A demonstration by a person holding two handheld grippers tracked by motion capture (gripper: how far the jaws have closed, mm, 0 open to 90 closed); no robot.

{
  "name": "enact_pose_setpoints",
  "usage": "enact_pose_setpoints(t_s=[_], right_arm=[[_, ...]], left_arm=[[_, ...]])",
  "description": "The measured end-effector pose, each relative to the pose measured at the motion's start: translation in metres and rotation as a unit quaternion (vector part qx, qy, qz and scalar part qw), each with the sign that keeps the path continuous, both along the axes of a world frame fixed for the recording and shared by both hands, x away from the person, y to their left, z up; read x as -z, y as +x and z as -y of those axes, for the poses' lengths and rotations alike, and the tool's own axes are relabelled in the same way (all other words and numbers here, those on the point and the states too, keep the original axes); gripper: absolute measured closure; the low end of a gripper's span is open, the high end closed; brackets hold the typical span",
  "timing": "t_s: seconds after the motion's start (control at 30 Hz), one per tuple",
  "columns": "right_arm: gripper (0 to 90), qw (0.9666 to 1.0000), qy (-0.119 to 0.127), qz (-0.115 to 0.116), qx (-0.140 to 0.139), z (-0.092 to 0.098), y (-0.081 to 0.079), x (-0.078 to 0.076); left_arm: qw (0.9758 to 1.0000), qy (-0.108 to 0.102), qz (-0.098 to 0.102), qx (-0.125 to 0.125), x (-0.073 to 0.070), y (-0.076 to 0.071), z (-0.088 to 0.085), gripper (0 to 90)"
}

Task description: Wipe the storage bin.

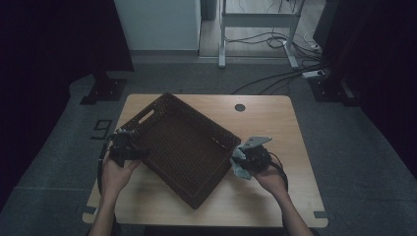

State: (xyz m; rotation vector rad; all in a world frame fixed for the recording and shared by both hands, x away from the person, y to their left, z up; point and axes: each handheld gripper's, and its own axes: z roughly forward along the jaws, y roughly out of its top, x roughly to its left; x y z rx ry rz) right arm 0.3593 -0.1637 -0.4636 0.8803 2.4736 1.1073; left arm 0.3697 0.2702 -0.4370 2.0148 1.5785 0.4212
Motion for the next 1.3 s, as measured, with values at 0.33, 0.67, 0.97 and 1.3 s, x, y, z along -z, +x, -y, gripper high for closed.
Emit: enact_pose_setpoints(t_s=[0.33, 0.67, 0.97, 1.3], right_arm=[[69.4, 0.9998, 0.006, -0.002, -0.021, -0.008, -0.015, 0.0], [69.1, 0.9993, 0.006, -0.001, -0.036, -0.016, -0.03, -0.001], [68.9, 0.9993, 0.005, -0.002, -0.038, -0.019, -0.038, -0.001], [69.1, 0.9975, 0.004, 0.0, -0.07, -0.032, -0.053, -0.003]], left_arm=[[0.9999, 0.01, 0.004, -0.006, 0.0, -0.001, 0.003, 23.9], [0.9998, 0.014, 0.004, -0.009, 0.0, -0.002, 0.005, 23.7], [0.9998, 0.02, 0.005, -0.008, 0.0, -0.002, 0.006, 23.7], [0.9997, 0.022, 0.007, -0.01, 0.0, -0.003, 0.007, 23.7]])
